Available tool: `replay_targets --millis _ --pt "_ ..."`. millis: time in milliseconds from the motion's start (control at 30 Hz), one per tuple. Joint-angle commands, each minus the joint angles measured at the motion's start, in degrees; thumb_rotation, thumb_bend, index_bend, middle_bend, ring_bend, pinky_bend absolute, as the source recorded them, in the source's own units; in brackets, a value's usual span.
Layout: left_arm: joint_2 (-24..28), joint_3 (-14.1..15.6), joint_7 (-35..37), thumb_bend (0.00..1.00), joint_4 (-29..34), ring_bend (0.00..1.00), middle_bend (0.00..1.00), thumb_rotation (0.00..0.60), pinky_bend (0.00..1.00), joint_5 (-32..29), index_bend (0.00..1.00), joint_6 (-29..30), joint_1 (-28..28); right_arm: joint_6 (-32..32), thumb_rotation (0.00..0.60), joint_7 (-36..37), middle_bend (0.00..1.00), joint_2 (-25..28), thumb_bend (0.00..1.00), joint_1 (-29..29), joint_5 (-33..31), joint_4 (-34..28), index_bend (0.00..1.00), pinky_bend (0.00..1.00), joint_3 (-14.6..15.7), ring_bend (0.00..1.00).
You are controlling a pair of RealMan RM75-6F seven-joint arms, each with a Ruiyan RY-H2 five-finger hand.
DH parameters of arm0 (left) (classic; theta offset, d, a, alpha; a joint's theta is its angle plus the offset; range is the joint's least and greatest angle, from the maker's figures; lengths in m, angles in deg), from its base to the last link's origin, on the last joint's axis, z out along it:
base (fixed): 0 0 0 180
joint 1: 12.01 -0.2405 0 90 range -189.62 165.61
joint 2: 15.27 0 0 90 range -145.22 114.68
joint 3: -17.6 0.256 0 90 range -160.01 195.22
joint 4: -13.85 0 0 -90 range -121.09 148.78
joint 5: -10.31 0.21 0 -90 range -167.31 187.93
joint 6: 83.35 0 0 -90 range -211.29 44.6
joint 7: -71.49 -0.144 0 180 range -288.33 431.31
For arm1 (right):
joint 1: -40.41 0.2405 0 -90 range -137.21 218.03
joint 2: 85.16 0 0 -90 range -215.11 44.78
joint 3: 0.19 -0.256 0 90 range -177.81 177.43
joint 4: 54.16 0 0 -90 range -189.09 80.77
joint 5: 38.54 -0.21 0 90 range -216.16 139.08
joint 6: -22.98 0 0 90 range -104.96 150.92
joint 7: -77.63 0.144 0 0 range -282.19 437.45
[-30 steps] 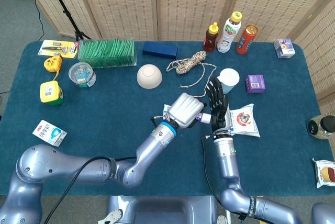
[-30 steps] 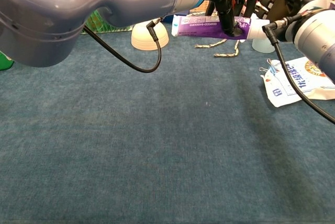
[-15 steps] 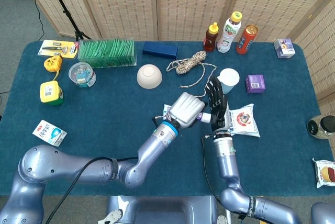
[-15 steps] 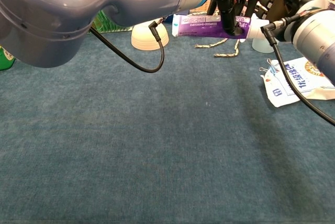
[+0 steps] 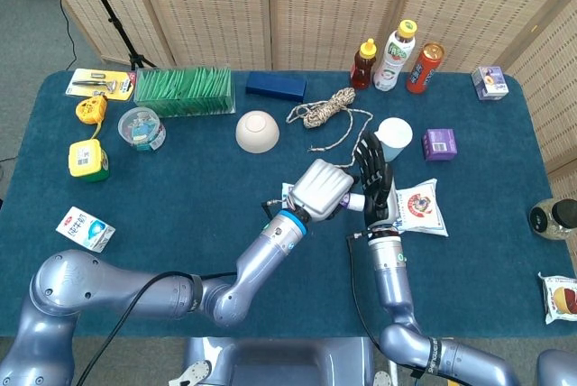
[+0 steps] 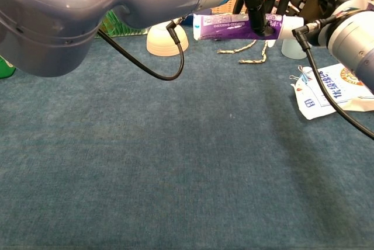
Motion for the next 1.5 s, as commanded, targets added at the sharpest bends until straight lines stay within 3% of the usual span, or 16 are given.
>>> replay_targets --millis 33,533,1067,1500 --pt "0.12 0.10 -0.09 0.48 0.09 0.58 0.56 0.600 0.56 0.03 0.59 -0.06 -0.09 -0.03 0.065 -0.27 0.00 0.11 0.00 -0.01 0.17 0.23 0.00 0.00 0.12 0.00" --pt "2.81 2.61 0.37 0.48 2.65 0.57 0.56 0.600 0.56 1.46 0.59 0.21 -2.92 -0.04 0.067 -3.06 0.00 4.13 0.00 -1.30 2.03 0.81 0.00 0.00 1.28 0.00" --pt "6.37 9.04 -0.04 0.48 7.57 0.53 0.54 0.600 0.54 2.40 0.56 -1.29 -7.09 -3.11 0.071 -6.80 0.00 13.62 0.00 -3.20 5.23 -0.31 0.00 0.00 4.52 0.00" --pt "6.31 11.99 -1.94 0.48 9.16 0.35 0.32 0.600 0.43 -0.61 0.39 -2.01 -8.11 -4.08 0.080 -9.17 0.00 19.13 0.00 -4.35 6.07 -0.42 0.00 0.00 6.74 0.00"
